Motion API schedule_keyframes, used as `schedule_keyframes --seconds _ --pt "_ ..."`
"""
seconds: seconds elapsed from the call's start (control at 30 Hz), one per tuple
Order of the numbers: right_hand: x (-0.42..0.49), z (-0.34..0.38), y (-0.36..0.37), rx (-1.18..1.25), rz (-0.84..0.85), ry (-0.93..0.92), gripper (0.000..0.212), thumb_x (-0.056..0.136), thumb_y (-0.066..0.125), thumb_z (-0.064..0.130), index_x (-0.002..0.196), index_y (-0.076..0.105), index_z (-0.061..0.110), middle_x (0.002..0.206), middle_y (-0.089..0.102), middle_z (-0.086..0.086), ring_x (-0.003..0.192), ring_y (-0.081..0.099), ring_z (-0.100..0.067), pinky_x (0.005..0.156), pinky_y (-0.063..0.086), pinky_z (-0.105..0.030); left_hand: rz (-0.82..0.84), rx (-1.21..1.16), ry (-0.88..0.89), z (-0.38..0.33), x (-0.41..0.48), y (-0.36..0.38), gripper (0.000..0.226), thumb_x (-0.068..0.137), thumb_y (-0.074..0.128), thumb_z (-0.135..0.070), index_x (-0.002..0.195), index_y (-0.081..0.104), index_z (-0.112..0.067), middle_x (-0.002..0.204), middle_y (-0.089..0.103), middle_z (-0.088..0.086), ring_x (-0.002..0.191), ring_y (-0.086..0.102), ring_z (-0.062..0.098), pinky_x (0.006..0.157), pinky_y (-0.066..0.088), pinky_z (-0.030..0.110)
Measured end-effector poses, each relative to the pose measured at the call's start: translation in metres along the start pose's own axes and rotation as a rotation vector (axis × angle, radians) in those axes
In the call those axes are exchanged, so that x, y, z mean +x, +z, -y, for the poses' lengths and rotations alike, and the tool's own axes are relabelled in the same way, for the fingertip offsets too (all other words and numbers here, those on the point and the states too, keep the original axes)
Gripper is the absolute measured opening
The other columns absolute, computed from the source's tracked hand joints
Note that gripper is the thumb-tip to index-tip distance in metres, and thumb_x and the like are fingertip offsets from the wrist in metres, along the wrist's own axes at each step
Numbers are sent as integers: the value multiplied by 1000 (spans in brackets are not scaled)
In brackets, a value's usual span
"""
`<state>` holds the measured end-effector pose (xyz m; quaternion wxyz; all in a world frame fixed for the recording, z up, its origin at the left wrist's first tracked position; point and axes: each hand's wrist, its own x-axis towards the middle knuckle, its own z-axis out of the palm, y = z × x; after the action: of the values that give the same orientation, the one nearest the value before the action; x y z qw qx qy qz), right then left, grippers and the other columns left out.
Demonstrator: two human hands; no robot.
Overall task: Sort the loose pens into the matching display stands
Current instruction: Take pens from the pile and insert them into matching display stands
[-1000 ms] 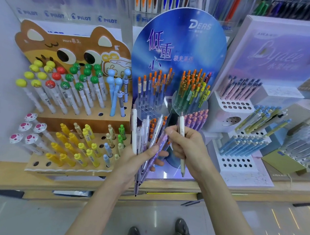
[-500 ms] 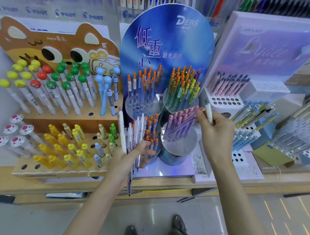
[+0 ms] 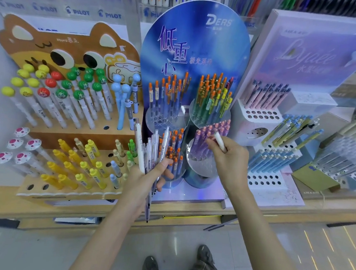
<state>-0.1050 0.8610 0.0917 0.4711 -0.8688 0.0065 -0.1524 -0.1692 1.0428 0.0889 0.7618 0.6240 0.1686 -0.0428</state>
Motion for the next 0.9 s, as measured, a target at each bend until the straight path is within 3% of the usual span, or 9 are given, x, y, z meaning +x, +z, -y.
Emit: schedule_keyframes --seconds 0.13,0.2,0.33,0.53,0.6,0.67,0.73,0.83,0.9 --pt "1 4 14 -55 50 13 17 89 67 24 82 60 9 57 45 8 55 41 -13 50 29 -21 61 -1 6 -3 -4 2 34 81 57 -41 96 69 -14 61 60 2 43 34 11 45 36 20" --pt "1 6 19 -30 34 28 16 89 67 24 85 57 12 66 54 2 63 49 -20 56 36 -31 82 -27 -2 -4 -5 4 41 74 58 -45 101 66 -14 60 59 2 42 33 11 43 35 20" --pt "1 8 28 -41 10 73 22 89 66 25 82 47 15 70 56 0 64 50 -21 59 40 -36 152 -116 -11 -6 -7 4 42 77 59 -36 114 56 -17 64 61 8 40 32 11 40 33 19" --pt "-8 13 27 -50 -6 66 29 88 67 28 96 42 15 77 54 7 67 51 -16 57 33 -27 147 -298 -81 -8 -9 3 25 83 57 -22 106 60 -11 67 64 11 36 34 11 37 31 19" --pt "-18 17 19 33 -4 29 25 92 61 30 102 44 16 83 55 8 69 51 -11 59 35 -25 142 -296 -96 -7 -9 1 21 89 53 -14 108 60 -7 68 66 11 37 36 11 37 33 19" --pt "-27 22 12 181 43 12 12 98 49 28 100 46 17 75 50 12 63 45 -5 58 35 -23 144 -267 -81 -6 -9 0 24 88 54 -12 110 60 -5 74 69 14 39 39 12 39 35 20" --pt "-34 27 9 293 113 29 14 102 41 23 94 49 15 67 46 12 58 40 -5 56 33 -23 154 -238 -57 -6 -10 1 29 82 58 -14 108 61 -3 80 71 17 42 42 12 40 37 20" --pt "-41 33 5 467 208 133 19 102 41 16 91 54 10 69 51 0 55 42 -9 51 36 -22 198 -208 -47 -8 -12 7 26 78 60 -16 101 61 -2 85 72 18 45 46 14 42 38 20" --pt "-44 38 -2 566 245 213 20 100 44 15 85 54 8 63 43 -1 49 35 -8 46 30 -20 250 -197 -74 -9 -13 13 22 77 60 -16 96 61 -4 85 72 18 46 46 13 43 38 20"
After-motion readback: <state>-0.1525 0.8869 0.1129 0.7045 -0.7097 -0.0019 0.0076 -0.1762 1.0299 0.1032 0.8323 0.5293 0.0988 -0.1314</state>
